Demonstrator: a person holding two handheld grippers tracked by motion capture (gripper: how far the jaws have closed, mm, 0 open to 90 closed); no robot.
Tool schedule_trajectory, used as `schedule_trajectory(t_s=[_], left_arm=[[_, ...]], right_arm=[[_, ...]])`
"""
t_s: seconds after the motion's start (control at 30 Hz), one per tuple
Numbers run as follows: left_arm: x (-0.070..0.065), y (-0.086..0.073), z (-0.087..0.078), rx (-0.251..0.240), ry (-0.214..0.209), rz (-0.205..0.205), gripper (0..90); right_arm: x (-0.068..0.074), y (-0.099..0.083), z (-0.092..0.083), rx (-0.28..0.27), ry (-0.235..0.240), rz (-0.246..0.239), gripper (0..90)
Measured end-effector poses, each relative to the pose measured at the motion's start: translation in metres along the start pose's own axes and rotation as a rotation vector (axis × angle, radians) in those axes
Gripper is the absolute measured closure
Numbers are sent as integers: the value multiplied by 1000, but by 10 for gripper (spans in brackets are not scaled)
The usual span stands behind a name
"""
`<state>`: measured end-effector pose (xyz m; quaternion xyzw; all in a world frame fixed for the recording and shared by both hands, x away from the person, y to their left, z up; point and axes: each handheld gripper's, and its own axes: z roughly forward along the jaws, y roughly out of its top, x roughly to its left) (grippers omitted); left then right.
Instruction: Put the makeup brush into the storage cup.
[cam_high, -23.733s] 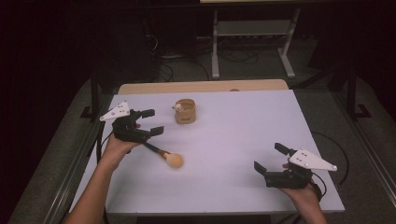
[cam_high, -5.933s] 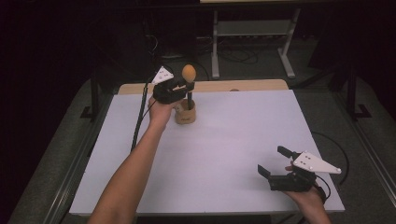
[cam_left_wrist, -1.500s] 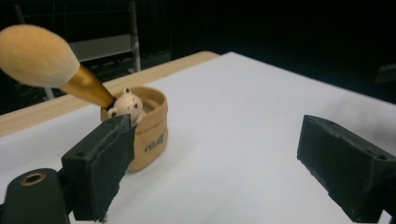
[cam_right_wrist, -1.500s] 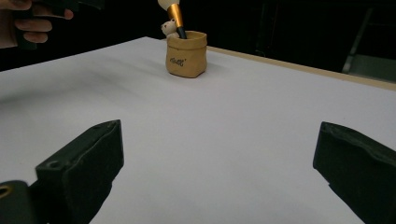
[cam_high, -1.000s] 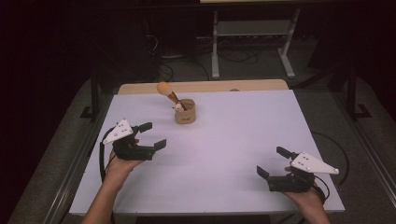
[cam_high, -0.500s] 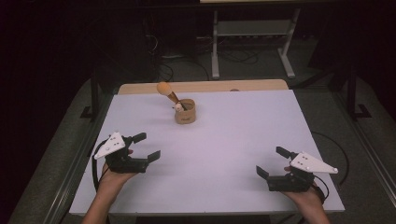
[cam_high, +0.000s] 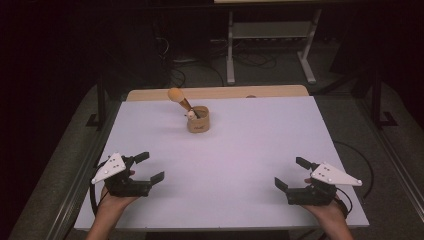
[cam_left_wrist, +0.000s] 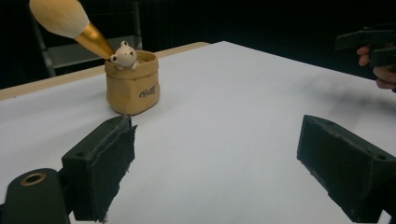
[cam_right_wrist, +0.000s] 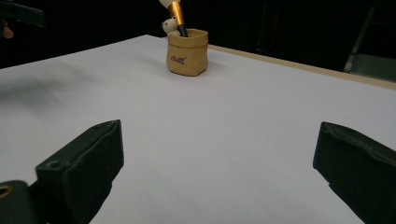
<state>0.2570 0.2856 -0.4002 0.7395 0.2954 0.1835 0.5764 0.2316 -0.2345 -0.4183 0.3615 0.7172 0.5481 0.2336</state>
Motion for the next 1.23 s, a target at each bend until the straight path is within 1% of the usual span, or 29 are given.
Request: schedule_trajectory(t_s=[0.07,0.23,0.27,0.37,0.43,0.57,0.73,0.93,1.17,1.23], left_arm=[[0,-2,-3,3,6,4,107],[-1,-7,-7,-7,6,-5,107],[-1,-8,-8,-1,6,-2,107],[-2,-11,-9,1,4,-10,107],[-3,-14,-9,0,-4,-22,107],[-5,-18,-11,19,-9,-12,107],[-5,-20,-12,3,-11,-14,107],[-3,-24,-10,21,-21,-12,107],[-3,-25,-9,14,-25,-12,107],[-3,-25,-9,13,-28,-10,107]], right_arm=[[0,0,0,0,-1,-3,13],[0,0,0,2,-3,0,13],[0,0,0,3,-4,-2,13],[-1,0,0,2,-5,-1,13],[-1,0,0,3,-5,-1,13],[-1,-1,0,1,-5,-2,13],[-2,-1,0,2,-3,-1,13],[-2,-1,0,4,3,-1,13],[-1,-1,1,5,4,2,13],[-2,-1,0,1,2,-4,13]])
